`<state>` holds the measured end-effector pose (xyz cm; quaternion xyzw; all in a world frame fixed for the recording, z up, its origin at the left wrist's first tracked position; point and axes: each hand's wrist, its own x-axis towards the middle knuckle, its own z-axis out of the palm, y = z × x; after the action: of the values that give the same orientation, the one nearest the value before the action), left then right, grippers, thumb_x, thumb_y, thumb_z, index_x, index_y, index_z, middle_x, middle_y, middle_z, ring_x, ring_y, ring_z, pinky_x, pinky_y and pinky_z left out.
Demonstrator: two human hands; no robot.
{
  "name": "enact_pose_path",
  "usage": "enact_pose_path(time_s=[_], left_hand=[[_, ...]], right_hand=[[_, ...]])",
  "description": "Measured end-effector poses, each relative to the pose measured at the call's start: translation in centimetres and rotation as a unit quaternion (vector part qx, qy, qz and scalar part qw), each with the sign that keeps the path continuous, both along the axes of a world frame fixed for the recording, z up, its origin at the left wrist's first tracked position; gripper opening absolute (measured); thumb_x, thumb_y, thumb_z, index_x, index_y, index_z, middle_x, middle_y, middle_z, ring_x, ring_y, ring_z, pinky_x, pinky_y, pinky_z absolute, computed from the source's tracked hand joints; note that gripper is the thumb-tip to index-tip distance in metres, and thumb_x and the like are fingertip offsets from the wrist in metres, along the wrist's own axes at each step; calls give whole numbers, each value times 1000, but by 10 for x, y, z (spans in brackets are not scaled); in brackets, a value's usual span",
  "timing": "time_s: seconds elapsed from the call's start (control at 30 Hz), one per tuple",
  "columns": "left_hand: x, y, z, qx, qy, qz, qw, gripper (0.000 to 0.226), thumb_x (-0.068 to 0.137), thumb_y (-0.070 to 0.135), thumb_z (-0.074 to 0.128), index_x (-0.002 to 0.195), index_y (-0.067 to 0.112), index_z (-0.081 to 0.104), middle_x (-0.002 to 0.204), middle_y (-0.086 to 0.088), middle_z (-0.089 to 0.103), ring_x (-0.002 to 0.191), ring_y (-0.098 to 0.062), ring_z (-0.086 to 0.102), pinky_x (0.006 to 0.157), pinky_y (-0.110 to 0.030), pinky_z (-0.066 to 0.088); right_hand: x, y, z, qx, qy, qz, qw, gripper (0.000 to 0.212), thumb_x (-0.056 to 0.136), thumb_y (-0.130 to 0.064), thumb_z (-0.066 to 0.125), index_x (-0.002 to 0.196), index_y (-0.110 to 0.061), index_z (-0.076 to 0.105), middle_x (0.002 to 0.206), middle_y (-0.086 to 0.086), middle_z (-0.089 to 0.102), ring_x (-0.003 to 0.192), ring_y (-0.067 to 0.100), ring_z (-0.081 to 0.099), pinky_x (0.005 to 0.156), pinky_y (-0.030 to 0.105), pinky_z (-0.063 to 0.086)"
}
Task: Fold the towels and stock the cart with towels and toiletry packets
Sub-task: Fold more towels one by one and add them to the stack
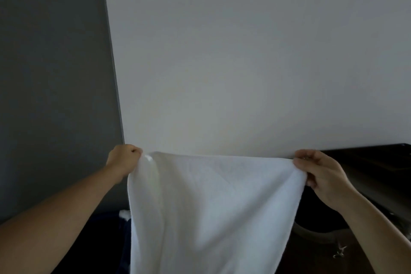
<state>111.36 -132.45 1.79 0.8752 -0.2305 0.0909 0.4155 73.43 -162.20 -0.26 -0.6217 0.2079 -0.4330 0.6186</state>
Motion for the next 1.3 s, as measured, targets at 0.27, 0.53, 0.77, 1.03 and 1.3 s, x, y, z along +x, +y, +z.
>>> enact_pose_path(time_s=[0.27,0.53,0.77,1.03,1.3], left_hand=[[-22,6,-23,-11,187,-93,978,12,96,9,60,91,6,71,103,-13,63,88,-23,59,76,-30,44],[-120,-63,-25,79,76,-199,974,35,98,24,56,66,8,57,70,-12,53,68,-22,52,62,-30,36],[-174,-90,-35,72,-22,-193,978,37,101,33,46,66,21,44,64,6,49,64,-14,47,57,-26,28],[-178,-78,-50,107,-17,-266,958,16,97,36,46,93,21,50,90,3,62,77,-15,56,62,-26,41],[-160,-60,-50,43,-53,-235,970,20,93,44,57,87,25,56,75,7,63,67,-5,59,56,-19,42]], right_hand=[[-2,10,-31,133,120,1,984,16,84,0,69,99,-1,70,86,14,66,62,18,62,50,26,50],[74,70,-24,-63,225,-33,972,9,84,3,71,82,-6,69,68,11,69,46,19,59,52,32,53],[112,110,-7,-171,254,-54,950,12,83,-12,67,77,-22,64,54,-3,69,49,10,68,58,26,57],[117,122,4,-112,274,47,954,21,87,3,49,93,-2,68,88,16,71,83,31,71,84,50,59],[107,128,24,-200,299,148,921,50,92,-7,39,139,-18,50,100,5,68,88,12,66,93,29,50]])
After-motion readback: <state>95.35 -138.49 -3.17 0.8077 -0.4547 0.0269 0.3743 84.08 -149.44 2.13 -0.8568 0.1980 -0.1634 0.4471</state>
